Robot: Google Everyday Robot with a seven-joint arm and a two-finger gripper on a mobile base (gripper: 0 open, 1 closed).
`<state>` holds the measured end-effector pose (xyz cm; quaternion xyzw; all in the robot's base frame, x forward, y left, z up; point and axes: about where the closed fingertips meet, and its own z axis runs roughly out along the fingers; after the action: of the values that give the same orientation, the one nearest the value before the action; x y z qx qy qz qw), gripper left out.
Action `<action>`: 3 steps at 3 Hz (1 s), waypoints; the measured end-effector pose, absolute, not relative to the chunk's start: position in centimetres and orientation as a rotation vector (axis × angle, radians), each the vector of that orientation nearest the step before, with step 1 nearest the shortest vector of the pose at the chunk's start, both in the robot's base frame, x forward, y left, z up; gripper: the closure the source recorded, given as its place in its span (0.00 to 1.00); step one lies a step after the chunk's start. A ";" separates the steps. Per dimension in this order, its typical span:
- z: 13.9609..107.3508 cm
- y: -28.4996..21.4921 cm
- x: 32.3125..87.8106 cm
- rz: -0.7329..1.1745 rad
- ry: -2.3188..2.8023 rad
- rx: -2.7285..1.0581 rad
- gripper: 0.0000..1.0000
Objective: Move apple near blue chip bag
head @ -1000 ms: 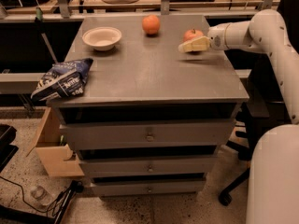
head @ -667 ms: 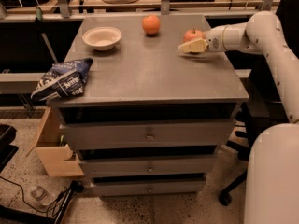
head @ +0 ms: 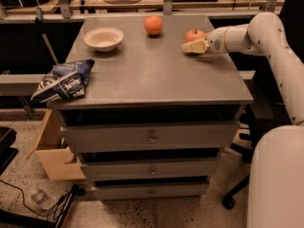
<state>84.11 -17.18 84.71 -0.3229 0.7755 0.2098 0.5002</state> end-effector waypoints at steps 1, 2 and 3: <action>84.5 -16.9 84.2 0.512 1.877 -0.784 0.92; 84.3 -16.6 84.2 0.516 1.878 -0.787 1.00; 86.1 -15.9 84.5 0.494 1.860 -0.842 1.00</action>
Offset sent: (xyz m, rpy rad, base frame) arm 0.0006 0.0031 -0.0021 0.0007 0.0028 0.0040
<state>84.49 -15.90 86.06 -0.3478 0.7683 0.2040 0.4971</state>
